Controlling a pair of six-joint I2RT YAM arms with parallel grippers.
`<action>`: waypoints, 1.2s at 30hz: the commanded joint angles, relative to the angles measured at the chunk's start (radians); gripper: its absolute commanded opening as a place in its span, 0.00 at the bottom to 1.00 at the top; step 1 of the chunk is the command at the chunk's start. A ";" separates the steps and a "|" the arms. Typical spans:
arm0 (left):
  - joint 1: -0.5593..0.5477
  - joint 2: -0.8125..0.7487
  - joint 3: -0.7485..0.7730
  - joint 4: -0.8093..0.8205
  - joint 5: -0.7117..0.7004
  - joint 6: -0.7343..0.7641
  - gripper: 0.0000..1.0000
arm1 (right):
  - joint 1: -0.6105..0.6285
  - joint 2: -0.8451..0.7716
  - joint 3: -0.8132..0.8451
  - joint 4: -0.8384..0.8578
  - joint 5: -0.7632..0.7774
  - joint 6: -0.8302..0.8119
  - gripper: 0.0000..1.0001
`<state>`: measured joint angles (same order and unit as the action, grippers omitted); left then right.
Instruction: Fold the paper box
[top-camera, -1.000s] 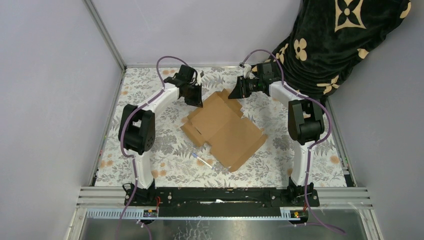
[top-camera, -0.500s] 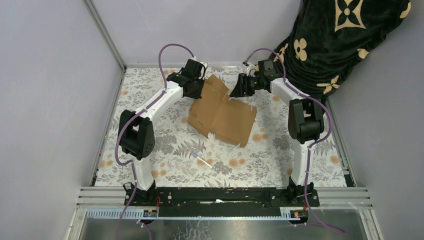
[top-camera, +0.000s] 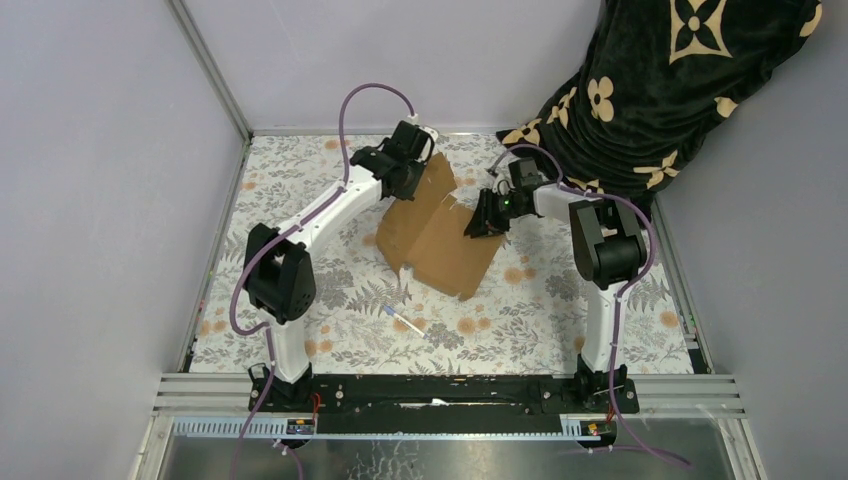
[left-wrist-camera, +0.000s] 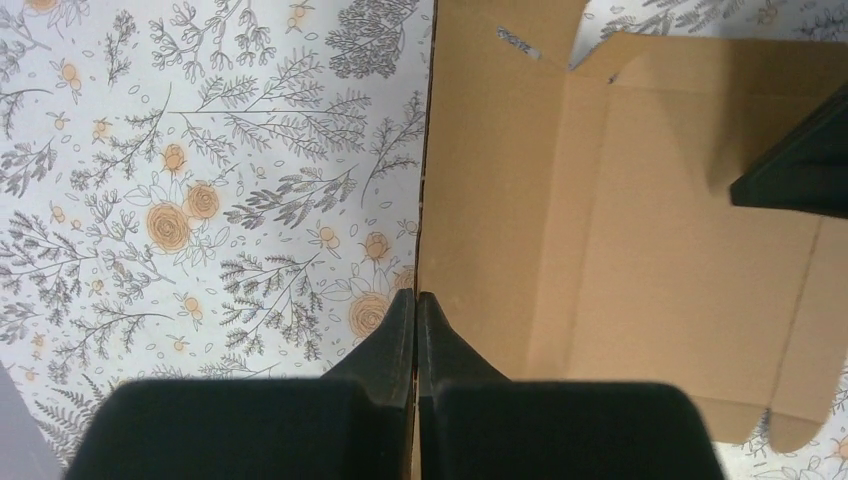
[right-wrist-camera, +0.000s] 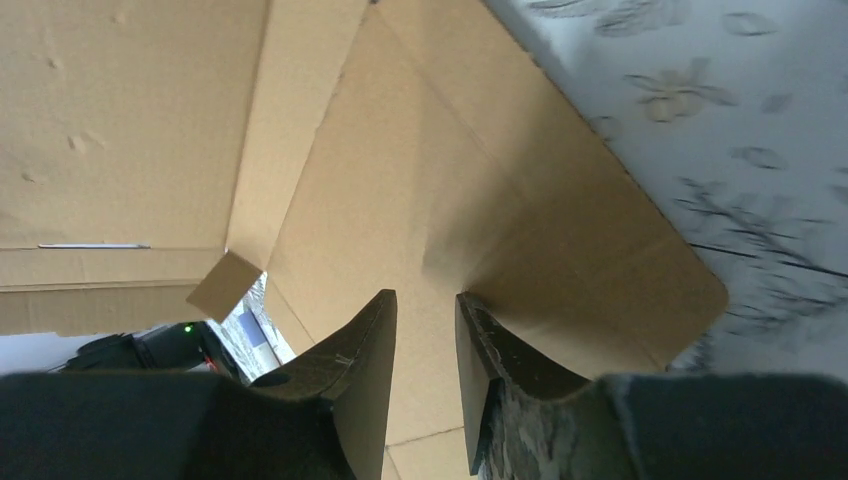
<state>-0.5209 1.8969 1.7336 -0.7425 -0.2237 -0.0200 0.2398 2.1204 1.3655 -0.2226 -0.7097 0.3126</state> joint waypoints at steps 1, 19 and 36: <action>-0.040 0.007 0.017 0.013 -0.073 0.061 0.00 | 0.071 -0.073 -0.041 0.071 0.080 0.054 0.35; -0.177 -0.078 -0.229 0.141 -0.231 0.066 0.00 | 0.104 -0.231 -0.307 0.195 0.118 0.137 0.34; -0.318 -0.084 -0.257 0.185 -0.549 0.267 0.00 | 0.073 -0.276 -0.308 0.238 0.073 0.144 0.36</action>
<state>-0.8204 1.8313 1.4960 -0.6197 -0.6586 0.1642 0.3336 1.9114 1.0359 0.0078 -0.6136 0.4675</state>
